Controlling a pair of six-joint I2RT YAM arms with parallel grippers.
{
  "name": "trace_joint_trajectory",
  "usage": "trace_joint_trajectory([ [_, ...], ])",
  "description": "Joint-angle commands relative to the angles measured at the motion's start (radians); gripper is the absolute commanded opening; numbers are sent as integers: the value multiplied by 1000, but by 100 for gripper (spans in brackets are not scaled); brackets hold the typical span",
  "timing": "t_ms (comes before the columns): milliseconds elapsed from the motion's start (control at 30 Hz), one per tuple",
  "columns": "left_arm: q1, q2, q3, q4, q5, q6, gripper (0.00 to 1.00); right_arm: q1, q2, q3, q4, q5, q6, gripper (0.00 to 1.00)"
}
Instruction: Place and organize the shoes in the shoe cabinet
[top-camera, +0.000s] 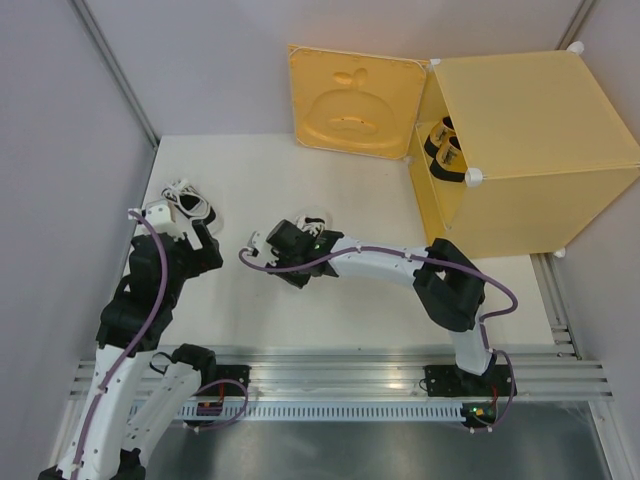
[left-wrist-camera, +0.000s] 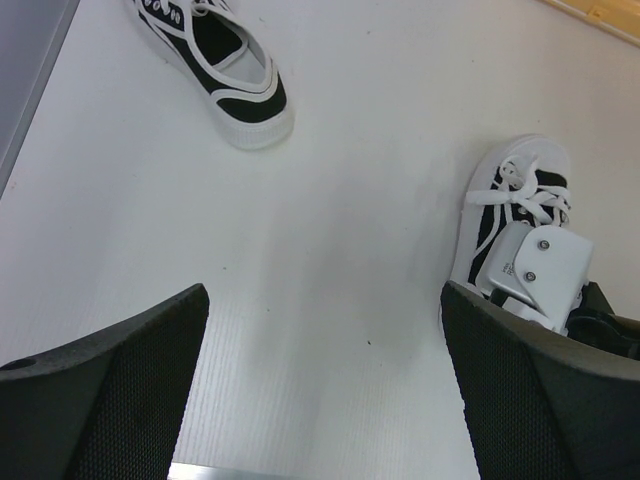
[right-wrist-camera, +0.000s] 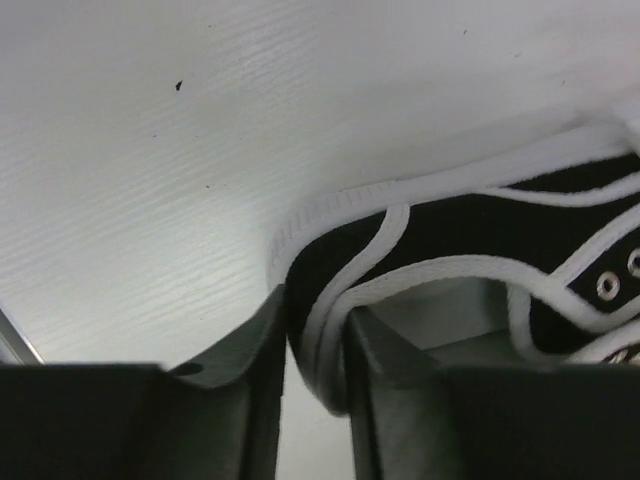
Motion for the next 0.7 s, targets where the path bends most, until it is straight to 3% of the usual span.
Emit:
trace_joint_trajectory([
  [0,-2,12,-1,-5,15,-8,100,21,-3,8,7,51,-4,23],
  [100,-2,23,-4,-3,21,-6,100,5,-12,37,-16,84,-20,10],
  [200,-2,32,-5,0,27,-9,100,-36,-24,64,-27,82,-11,4],
  [667,-2,93,-7,34,48,8,100,-403,-18,189,-25,50,80,1],
])
